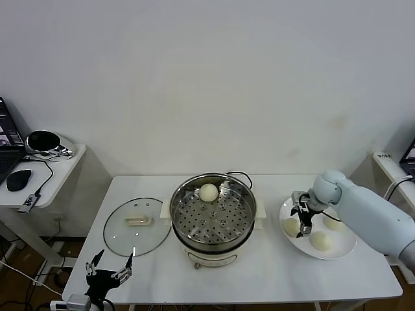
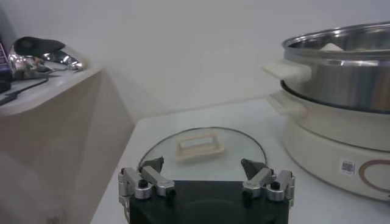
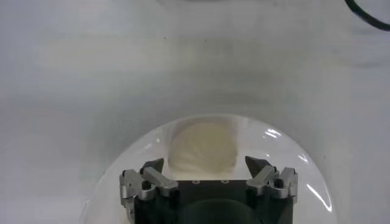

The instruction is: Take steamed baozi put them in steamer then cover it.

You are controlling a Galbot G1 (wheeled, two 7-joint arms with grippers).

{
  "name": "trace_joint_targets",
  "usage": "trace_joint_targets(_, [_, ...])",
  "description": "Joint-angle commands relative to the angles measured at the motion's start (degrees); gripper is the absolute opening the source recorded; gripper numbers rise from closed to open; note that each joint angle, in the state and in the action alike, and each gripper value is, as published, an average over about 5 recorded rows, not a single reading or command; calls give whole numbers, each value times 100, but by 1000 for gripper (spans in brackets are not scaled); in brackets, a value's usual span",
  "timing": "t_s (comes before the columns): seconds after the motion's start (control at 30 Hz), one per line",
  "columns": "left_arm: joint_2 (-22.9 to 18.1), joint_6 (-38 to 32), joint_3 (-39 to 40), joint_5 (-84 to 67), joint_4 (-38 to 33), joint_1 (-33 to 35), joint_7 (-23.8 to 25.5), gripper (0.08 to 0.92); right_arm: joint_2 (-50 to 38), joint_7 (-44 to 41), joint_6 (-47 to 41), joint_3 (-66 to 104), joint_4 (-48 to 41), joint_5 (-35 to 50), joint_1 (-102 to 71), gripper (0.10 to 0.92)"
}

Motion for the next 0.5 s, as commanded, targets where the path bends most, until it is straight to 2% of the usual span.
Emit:
trace_joint_targets(0.03, [7, 0, -14, 2, 11, -11, -2, 823, 41, 82, 6, 34, -72, -3, -38, 823])
trace_joint_targets(0.2, [-1, -2, -8, 17, 11, -3, -4, 823, 89, 107, -8, 53, -97, 76, -51, 790])
trace_joint_targets(0.4, [-7, -6, -10, 25, 20, 6, -10, 823, 63, 84, -12, 33, -93, 108, -22, 634])
trace_joint_targets(0.5, [-8, -7, -6, 23, 26, -3, -11, 823, -19, 60, -20, 24, -37, 152, 28, 593])
